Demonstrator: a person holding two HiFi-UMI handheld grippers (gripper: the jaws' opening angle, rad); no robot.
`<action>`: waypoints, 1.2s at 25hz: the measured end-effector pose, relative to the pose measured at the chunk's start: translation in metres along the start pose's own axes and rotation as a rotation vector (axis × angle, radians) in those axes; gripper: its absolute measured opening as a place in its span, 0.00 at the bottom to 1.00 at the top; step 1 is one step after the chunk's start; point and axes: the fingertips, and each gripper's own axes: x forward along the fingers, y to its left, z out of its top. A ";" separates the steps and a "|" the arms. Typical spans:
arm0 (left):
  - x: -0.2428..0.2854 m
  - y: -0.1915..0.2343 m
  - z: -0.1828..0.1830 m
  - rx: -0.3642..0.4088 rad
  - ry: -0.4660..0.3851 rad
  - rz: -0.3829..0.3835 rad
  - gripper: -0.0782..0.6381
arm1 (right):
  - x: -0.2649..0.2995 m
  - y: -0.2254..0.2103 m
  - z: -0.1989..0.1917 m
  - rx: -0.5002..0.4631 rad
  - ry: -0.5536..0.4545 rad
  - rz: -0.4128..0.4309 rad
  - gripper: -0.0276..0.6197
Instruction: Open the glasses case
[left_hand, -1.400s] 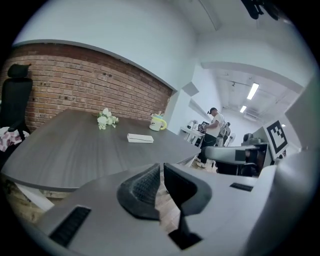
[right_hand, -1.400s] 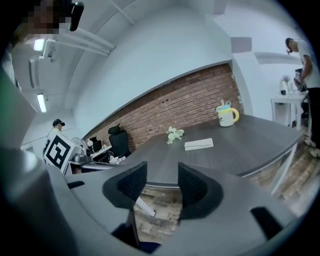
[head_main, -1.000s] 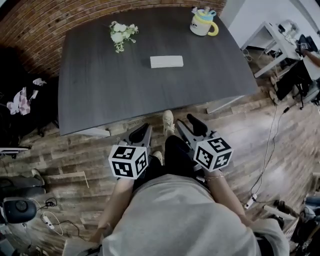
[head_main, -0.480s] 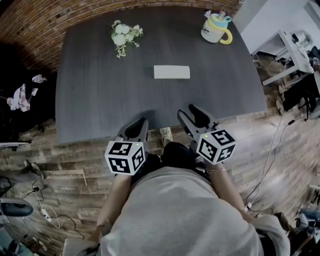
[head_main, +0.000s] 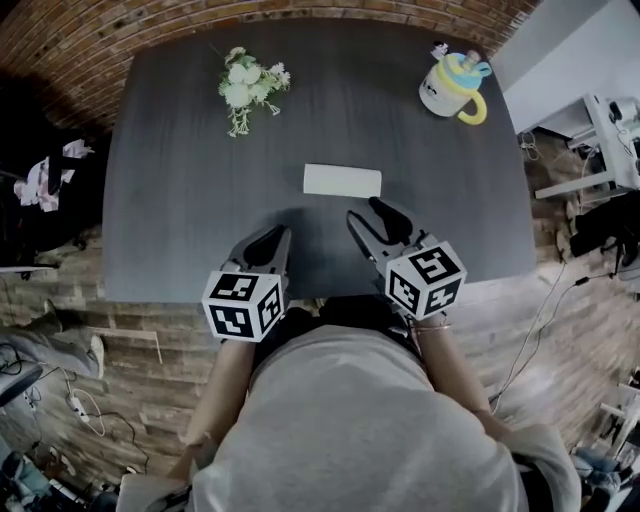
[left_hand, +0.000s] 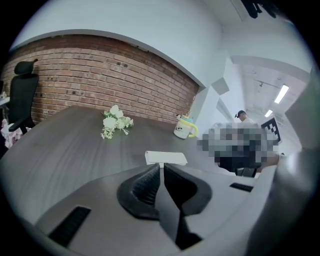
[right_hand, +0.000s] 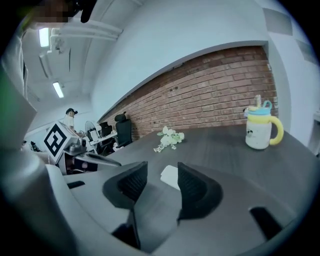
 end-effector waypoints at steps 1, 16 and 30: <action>0.006 0.001 0.004 -0.001 0.001 0.005 0.16 | 0.004 -0.007 0.001 -0.033 0.015 -0.001 0.32; 0.060 -0.002 -0.001 -0.052 0.076 0.061 0.16 | 0.048 -0.058 -0.029 -0.526 0.234 0.050 0.36; 0.071 -0.014 -0.008 -0.086 0.100 0.053 0.16 | 0.065 -0.081 -0.065 -0.829 0.333 0.048 0.40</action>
